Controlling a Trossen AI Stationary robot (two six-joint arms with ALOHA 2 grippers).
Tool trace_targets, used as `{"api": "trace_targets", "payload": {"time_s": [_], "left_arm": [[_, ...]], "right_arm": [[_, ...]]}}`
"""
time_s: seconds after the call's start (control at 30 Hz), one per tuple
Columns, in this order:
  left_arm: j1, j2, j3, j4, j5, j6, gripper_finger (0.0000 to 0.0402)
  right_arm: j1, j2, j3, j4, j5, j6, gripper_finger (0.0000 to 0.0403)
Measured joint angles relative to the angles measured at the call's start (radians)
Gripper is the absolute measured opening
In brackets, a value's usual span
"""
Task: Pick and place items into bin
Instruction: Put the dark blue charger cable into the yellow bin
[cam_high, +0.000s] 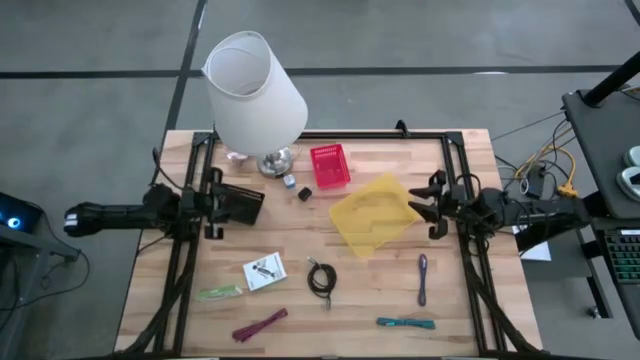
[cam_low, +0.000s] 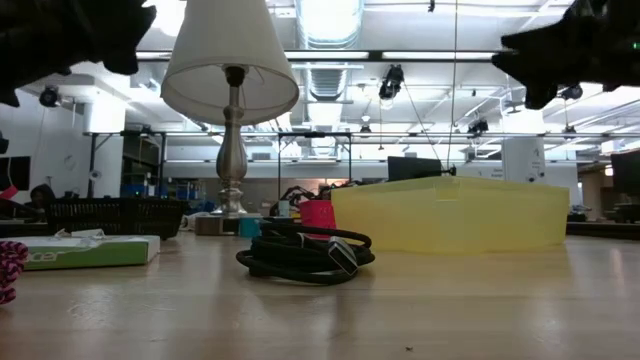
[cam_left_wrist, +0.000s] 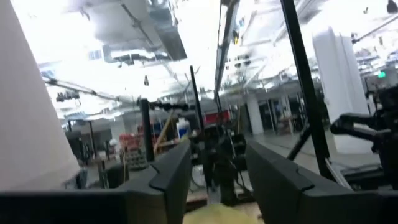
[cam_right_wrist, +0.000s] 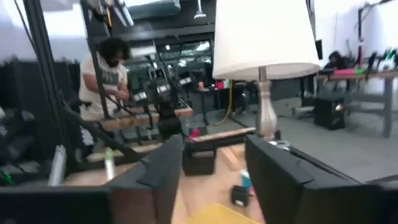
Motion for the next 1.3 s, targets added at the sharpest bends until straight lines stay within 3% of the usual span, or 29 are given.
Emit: {"api": "trace_targets", "payload": {"time_s": [0.13,0.33,0.57,0.83,1.13,1.3], "left_arm": [[0.000,0.017,0.000,0.013,-0.002,0.003,0.0156],[0.000,0.045,-0.009,0.009,-0.004,-0.003,0.0157],[0.000,0.075,-0.010,0.010,-0.003,-0.004,0.0157],[0.000,0.104,-0.010,0.005,-0.003,-0.003,0.0157],[0.000,0.102,-0.011,0.005,-0.003,-0.003,0.0157],[0.000,0.104,-0.011,0.005,-0.003,-0.003,0.0157]], "right_arm": [[0.000,0.047,0.093,-0.031,-0.042,0.035,0.0203],[0.002,0.150,0.274,-0.207,-0.085,0.071,0.0210],[0.002,0.333,0.532,-0.532,-0.068,0.297,0.0208],[0.002,0.560,0.797,-0.993,0.105,0.513,0.0207],[0.007,0.762,0.974,-1.372,0.078,0.845,0.0207],[0.022,0.849,1.009,-1.532,-0.009,1.005,0.0207]]}}
